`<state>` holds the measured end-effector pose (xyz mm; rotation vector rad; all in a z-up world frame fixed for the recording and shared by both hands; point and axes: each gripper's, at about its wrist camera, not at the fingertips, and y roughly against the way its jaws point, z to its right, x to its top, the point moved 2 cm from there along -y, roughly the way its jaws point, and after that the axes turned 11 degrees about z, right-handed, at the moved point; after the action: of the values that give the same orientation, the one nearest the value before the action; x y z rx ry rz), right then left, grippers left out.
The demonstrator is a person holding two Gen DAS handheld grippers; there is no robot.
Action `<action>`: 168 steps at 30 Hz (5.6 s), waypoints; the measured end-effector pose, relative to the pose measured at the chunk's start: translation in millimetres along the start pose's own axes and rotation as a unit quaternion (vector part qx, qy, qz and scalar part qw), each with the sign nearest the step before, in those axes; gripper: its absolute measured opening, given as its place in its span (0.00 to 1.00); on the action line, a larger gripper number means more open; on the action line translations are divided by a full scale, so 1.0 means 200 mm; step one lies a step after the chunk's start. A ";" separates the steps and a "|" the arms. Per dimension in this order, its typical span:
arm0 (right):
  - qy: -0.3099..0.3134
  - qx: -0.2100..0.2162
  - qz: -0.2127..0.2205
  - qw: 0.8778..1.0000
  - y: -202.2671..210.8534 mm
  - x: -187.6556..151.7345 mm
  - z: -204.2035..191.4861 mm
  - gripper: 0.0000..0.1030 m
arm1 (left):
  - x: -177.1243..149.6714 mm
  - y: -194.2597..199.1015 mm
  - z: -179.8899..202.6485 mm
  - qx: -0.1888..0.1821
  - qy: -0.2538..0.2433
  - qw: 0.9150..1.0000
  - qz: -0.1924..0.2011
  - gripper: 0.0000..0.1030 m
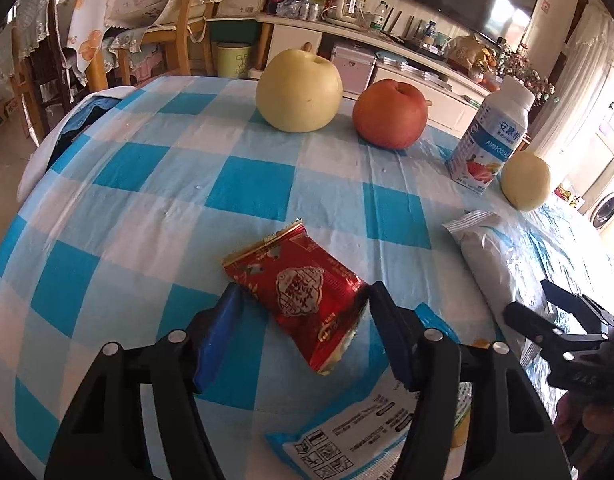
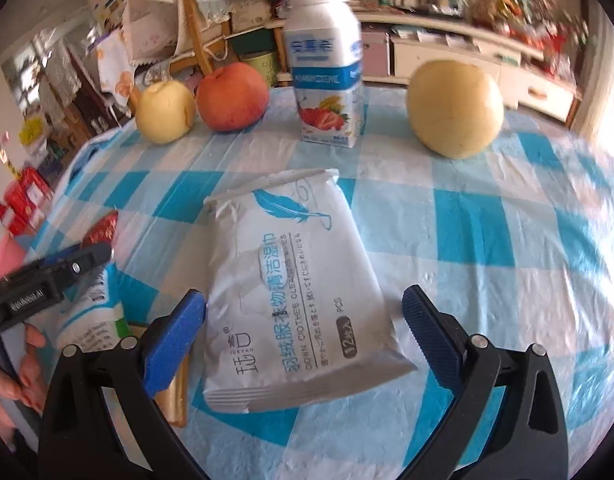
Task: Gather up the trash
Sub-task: 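Close the left tool on the red packet while the right tool grips the white wipes pack, then carry both items to the pink bucket and open both tools to drop them, then bring both open tools back over the table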
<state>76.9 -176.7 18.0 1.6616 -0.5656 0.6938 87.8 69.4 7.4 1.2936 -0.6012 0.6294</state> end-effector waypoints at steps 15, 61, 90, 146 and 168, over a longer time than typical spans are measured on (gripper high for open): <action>0.106 -0.026 0.011 0.994 0.00 -0.02 -0.13 0.78 | 0.01 0.01 -0.02 -0.015 0.015 1.000 0.002 0.40; 0.121 -0.018 0.067 0.990 0.32 -0.09 -0.37 0.73 | -0.06 0.09 -0.09 0.002 0.019 1.000 -0.009 0.41; 0.105 0.092 0.071 0.988 0.47 -0.13 -0.88 0.73 | 0.18 0.67 -0.60 0.137 0.034 0.983 0.120 0.39; 0.121 0.207 0.082 0.967 0.32 -0.04 -1.92 0.93 | 0.25 1.11 -1.61 0.363 0.127 0.911 0.148 0.92; 0.098 0.145 0.107 0.979 0.62 -0.18 -1.42 0.96 | 0.29 0.94 -1.14 0.209 0.093 0.962 0.149 0.92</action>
<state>-73.7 77.8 116.4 1.7892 -0.5239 1.1300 5.0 328.3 137.2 1.5253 -0.5275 1.1623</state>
